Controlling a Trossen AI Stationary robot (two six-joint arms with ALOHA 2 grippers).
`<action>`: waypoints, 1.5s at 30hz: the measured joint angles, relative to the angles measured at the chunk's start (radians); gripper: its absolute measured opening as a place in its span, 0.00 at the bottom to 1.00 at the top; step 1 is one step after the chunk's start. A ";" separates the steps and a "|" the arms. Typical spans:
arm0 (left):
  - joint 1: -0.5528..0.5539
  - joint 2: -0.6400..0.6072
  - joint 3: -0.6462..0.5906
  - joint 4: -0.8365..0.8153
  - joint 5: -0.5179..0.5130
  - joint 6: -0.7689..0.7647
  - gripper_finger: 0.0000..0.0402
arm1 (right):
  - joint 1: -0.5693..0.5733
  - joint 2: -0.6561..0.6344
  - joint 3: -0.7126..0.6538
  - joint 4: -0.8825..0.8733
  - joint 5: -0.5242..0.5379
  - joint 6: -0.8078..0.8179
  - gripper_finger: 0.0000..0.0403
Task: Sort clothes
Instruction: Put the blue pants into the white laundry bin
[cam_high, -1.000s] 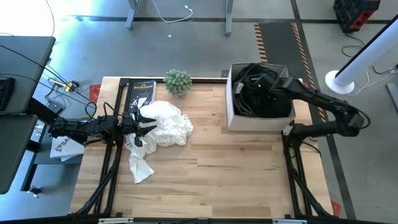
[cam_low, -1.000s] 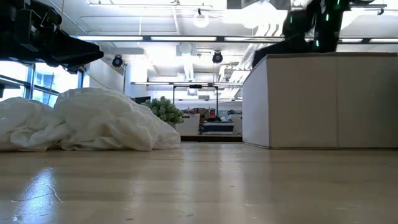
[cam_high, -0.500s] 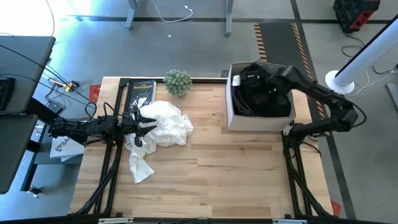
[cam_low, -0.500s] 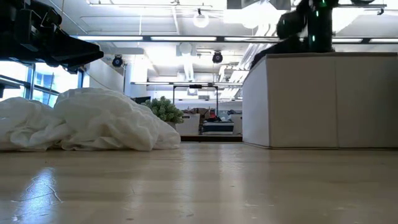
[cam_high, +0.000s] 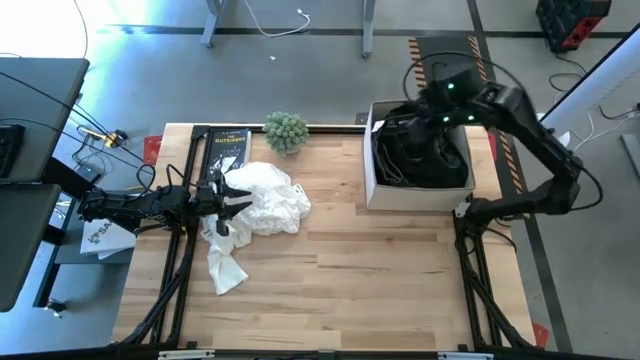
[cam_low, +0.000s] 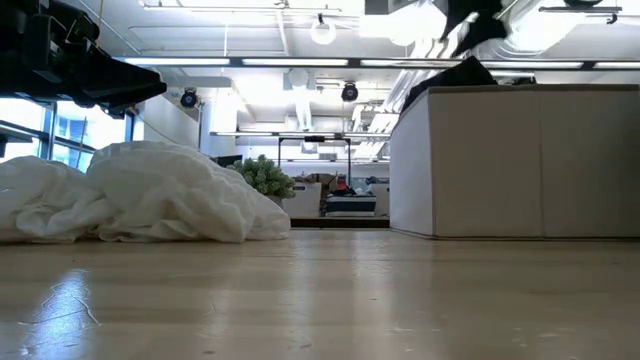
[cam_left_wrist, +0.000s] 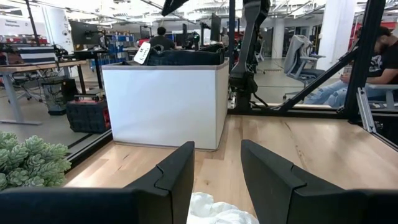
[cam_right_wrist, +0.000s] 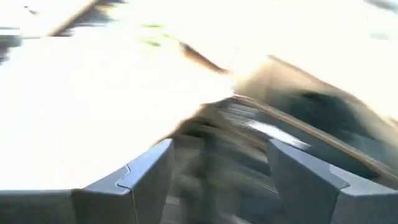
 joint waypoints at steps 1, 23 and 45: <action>0.000 0.000 0.000 0.000 0.000 0.000 0.33 | 0.008 0.000 -0.035 0.049 -0.062 -0.010 0.62; 0.000 0.000 0.000 -0.001 0.000 0.000 0.33 | -0.133 -0.016 -0.942 0.817 -0.102 0.201 0.48; 0.000 0.000 0.000 0.000 0.000 0.000 0.33 | -0.043 -0.095 -0.889 1.039 0.326 0.045 0.48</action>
